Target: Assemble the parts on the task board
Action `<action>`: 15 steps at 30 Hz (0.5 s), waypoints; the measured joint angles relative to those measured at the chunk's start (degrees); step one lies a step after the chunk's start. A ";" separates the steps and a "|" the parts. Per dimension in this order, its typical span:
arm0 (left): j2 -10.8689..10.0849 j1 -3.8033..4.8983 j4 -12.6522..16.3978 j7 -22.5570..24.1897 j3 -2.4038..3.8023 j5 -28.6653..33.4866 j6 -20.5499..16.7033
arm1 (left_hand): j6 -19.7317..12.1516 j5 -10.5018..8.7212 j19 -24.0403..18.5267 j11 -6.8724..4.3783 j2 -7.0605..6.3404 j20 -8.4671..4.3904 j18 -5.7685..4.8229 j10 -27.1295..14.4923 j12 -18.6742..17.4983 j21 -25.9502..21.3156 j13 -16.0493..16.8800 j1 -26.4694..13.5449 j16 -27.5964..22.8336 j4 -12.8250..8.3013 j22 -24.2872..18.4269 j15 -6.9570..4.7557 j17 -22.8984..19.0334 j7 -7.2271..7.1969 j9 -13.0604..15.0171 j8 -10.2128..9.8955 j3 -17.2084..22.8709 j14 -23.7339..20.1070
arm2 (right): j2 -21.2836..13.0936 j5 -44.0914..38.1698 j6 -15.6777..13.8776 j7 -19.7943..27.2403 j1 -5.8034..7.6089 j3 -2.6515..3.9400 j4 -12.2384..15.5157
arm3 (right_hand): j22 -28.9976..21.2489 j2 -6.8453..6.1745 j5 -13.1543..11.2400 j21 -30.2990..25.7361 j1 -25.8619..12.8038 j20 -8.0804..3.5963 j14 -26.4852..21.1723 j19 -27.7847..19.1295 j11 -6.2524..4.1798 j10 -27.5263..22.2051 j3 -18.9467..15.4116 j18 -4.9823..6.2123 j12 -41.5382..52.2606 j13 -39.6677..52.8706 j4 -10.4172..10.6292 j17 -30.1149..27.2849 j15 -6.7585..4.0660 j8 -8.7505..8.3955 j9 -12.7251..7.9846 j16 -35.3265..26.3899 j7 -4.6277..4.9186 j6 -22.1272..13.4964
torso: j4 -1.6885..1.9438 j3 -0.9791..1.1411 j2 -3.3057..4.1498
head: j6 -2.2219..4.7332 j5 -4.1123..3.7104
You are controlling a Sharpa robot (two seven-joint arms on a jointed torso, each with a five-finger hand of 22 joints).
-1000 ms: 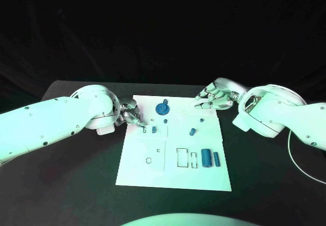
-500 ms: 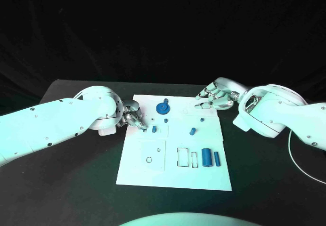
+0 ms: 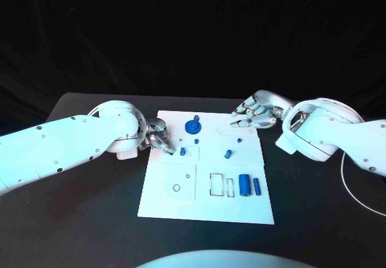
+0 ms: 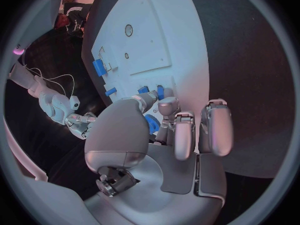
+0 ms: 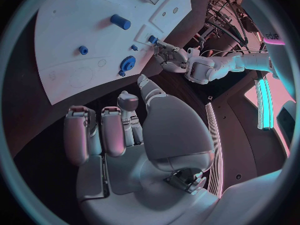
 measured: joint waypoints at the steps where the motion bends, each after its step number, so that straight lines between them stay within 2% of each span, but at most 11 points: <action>1: 0.02 0.01 -0.03 0.00 0.01 -0.02 0.09 | 0.00 0.00 0.00 0.00 0.00 0.00 0.00 0.00 -0.01 0.00 0.00 0.00 0.00 0.00 0.00 0.00 0.00 0.00 0.00 0.00 0.00 0.00 | -0.01 0.00 0.01 0.00 0.00 0.00 0.00 | 0.00 0.00 0.00 0.00 0.00 0.00 0.00 0.00 0.00 0.00 0.00 0.00 0.00 0.00 0.00 0.00 0.00 0.00 0.00 0.00 0.00 0.00 | -0.01 0.01 0.00 | -0.01 0.03; 15: 0.69 0.13 -0.78 -0.14 0.14 -0.22 1.40 | 0.29 0.04 0.00 0.00 -0.35 0.00 0.00 0.00 -0.44 -0.27 -0.36 -0.36 0.00 -0.03 0.00 0.00 -0.01 0.07 0.08 0.46 0.34 0.00 | -0.01 0.01 0.17 -0.03 0.00 0.00 0.07 | -0.16 0.00 0.00 -0.23 0.00 0.00 0.00 0.00 0.00 0.00 0.00 0.00 0.00 0.00 0.00 -0.10 0.00 0.00 0.00 -0.34 0.00 0.00 | 0.03 -0.01 -0.02 | 0.09 -0.03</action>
